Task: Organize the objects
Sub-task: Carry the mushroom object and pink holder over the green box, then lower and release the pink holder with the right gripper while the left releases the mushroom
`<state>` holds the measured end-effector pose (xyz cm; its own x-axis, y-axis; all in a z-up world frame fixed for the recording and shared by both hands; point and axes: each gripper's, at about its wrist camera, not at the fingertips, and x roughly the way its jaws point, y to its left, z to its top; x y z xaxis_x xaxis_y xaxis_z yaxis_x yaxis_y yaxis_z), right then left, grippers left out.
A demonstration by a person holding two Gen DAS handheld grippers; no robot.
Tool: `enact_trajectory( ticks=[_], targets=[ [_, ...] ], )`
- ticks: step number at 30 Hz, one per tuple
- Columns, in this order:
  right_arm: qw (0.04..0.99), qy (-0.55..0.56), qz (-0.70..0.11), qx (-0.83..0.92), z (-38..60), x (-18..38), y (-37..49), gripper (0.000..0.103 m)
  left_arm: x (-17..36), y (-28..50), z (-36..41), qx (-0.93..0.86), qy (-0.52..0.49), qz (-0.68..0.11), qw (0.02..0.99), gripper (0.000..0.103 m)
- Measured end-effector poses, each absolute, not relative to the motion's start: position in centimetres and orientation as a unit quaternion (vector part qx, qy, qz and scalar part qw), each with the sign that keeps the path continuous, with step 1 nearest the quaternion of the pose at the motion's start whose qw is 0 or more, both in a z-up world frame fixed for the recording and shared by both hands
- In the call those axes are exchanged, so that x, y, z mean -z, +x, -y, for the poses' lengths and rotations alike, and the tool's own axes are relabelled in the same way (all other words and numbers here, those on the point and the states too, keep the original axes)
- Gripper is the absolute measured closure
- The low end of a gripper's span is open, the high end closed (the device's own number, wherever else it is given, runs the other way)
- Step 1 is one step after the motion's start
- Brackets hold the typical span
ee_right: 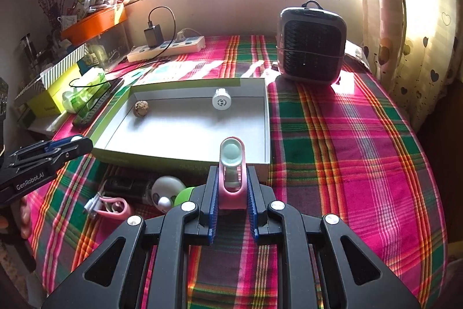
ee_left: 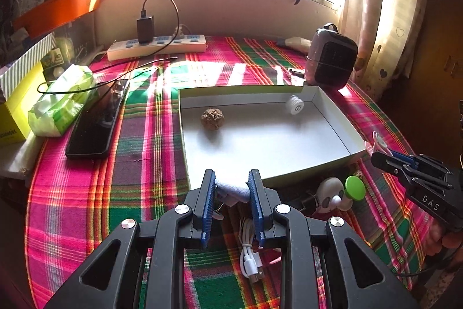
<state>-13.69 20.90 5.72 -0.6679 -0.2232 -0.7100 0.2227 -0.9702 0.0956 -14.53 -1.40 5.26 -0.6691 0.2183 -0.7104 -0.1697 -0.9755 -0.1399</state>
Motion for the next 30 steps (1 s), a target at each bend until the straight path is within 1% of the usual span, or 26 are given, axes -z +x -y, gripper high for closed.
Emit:
enact_trajectory(
  ticks=[14, 30],
  targets=[
    [0.160, 0.400, -0.019, 0.902, -17.1, -6.1, -18.2, 0.085, -5.7, -18.4, -0.1, -0.912, -0.393, 0.019, 0.117, 0.082],
    [0.164, 0.448, -0.021, 0.879, -14.9, -3.8, -25.1, 0.084, -3.7, -22.4, -0.7, -0.905, -0.413, 0.015, 0.102, 0.082]
  ],
)
